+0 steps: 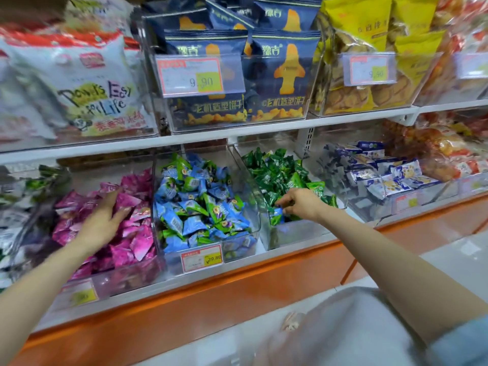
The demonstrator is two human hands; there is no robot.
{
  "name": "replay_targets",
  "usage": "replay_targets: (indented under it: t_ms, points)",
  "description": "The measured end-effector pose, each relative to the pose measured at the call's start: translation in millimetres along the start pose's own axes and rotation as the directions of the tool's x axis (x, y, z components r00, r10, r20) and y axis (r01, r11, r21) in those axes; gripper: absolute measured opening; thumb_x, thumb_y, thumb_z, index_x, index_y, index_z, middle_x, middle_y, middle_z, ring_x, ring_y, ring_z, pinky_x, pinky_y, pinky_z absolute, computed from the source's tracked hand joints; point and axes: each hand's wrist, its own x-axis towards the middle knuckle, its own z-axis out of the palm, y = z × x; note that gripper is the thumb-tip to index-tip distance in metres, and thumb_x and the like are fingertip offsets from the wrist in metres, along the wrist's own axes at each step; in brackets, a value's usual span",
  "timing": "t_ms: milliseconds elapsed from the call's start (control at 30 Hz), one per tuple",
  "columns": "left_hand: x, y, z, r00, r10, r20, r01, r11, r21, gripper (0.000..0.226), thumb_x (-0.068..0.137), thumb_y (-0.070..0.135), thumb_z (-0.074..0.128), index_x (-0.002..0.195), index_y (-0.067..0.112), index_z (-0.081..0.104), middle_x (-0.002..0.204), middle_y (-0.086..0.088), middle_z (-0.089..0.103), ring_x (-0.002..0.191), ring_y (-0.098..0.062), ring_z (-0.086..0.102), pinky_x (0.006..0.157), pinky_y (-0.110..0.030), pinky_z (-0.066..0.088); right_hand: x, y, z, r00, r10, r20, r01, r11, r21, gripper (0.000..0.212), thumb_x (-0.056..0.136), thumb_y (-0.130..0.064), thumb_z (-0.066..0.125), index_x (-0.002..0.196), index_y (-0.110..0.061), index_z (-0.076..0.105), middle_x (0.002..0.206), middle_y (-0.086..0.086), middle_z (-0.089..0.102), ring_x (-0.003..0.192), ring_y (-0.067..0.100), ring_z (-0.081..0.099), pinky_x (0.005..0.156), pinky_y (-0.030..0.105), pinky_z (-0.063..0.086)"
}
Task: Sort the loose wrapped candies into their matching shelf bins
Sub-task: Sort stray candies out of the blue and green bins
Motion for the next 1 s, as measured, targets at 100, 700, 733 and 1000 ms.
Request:
replay_targets:
  t_ms: [100,700,733,1000]
  points:
    - [-3,3,-1,0.999,0.003,0.047,-0.003,1.0,-0.006,0.052,0.099,0.015,0.04,0.146,0.004,0.021,0.152,-0.021,0.021,0.141,-0.033,0.022,0.111,-0.035,0.02,7,-4,4,0.999,0.038,0.023,-0.037,0.998,-0.043,0.026,0.085,-0.014,0.066,0.111,-0.016,0.069,0.101,-0.002,0.061,0.098,0.019,0.059,0.076,0.023,0.042]
    - [4,183,58,0.809,0.576,0.113,-0.561,0.816,-0.141,0.048,0.092,0.032,0.056,0.136,0.017,0.042,0.14,0.001,0.045,0.129,-0.014,0.039,0.099,-0.02,0.028,-37,-3,-32,0.912,0.312,-0.267,0.088,0.487,0.869,0.014,0.087,0.006,0.059,0.079,-0.005,0.055,0.053,0.004,0.061,0.042,0.016,0.061,0.044,0.024,0.053]
    - [5,196,64,0.786,0.598,0.158,-0.58,0.801,-0.147,0.05,0.091,0.032,0.058,0.136,0.018,0.041,0.14,0.002,0.045,0.129,-0.013,0.04,0.098,-0.019,0.028,-40,-4,-34,0.915,0.307,-0.263,0.101,0.457,0.884,0.014,0.086,0.007,0.059,0.079,-0.004,0.054,0.053,0.005,0.061,0.044,0.017,0.062,0.045,0.025,0.053]
    - [14,230,88,0.811,0.567,0.146,-0.523,0.814,-0.254,0.02,0.089,0.032,0.061,0.1,0.016,0.058,0.076,-0.002,0.059,0.065,-0.017,0.052,0.056,-0.029,0.031,-29,-6,-21,0.923,0.222,-0.314,0.098,0.654,0.75,0.017,0.079,-0.002,0.071,0.09,-0.014,0.066,0.072,-0.001,0.066,0.061,0.004,0.061,0.06,0.02,0.049]
